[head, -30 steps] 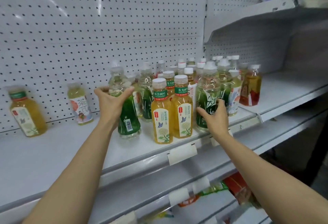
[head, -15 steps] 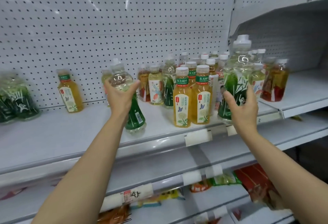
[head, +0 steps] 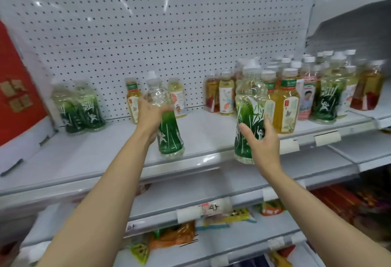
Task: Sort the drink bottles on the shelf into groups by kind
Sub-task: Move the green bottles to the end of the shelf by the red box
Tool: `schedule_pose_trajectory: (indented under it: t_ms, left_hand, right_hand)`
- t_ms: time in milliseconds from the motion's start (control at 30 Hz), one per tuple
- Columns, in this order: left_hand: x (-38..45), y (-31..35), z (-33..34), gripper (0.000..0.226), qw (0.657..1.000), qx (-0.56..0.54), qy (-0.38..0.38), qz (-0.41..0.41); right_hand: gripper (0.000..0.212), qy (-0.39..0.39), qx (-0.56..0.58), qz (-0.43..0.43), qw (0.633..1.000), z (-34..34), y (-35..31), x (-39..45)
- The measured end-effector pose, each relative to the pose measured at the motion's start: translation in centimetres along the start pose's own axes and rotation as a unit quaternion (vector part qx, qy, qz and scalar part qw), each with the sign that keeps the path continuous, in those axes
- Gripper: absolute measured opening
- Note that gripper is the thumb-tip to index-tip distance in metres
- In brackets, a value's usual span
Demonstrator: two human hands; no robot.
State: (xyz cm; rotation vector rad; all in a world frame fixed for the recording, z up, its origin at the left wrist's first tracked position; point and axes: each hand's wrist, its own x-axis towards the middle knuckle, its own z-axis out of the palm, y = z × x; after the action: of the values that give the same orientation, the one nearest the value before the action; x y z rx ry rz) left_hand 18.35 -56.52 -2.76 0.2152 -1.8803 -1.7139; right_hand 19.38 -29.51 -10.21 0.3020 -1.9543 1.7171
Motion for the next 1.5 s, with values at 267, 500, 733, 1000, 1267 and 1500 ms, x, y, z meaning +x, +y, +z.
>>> schedule_pose_trajectory:
  t_ms: [267, 500, 733, 1000, 1267, 1500]
  left_hand:
    - [0.3, -0.8, -7.6, 0.084, 0.994, 0.016, 0.102, 0.04]
    - [2.4, -2.0, -12.1, 0.094, 0.979, 0.1, 0.169, 0.064]
    - [4.6, -3.0, -16.4, 0.091, 0.96, 0.143, 0.227, 0.078]
    - [10.0, -4.6, -23.1, 0.089, 0.942, 0.206, 0.253, 0.075]
    - [12.6, -6.6, -28.2, 0.097, 0.93, 0.252, 0.256, 0.079]
    - [12.3, -11.5, -29.8, 0.104, 0.92, 0.324, 0.162, -0.152]
  right_hand:
    - [0.079, -0.086, 0.033, 0.012, 0.996, 10.3, -2.1, -2.2]
    - [0.059, -0.157, 0.069, 0.011, 0.985, 17.4, -2.9, -1.1]
    - [0.058, -0.22, 0.083, -0.008, 0.972, 22.8, -3.0, -0.6]
    - [0.074, -0.258, 0.059, -0.015, 0.964, 31.5, -4.4, -1.0]
    - [0.07, -0.26, 0.046, -0.02, 0.964, 40.4, -6.1, -2.6]
    - [0.068, -0.244, 0.007, -0.022, 0.97, 45.6, -5.7, -2.6]
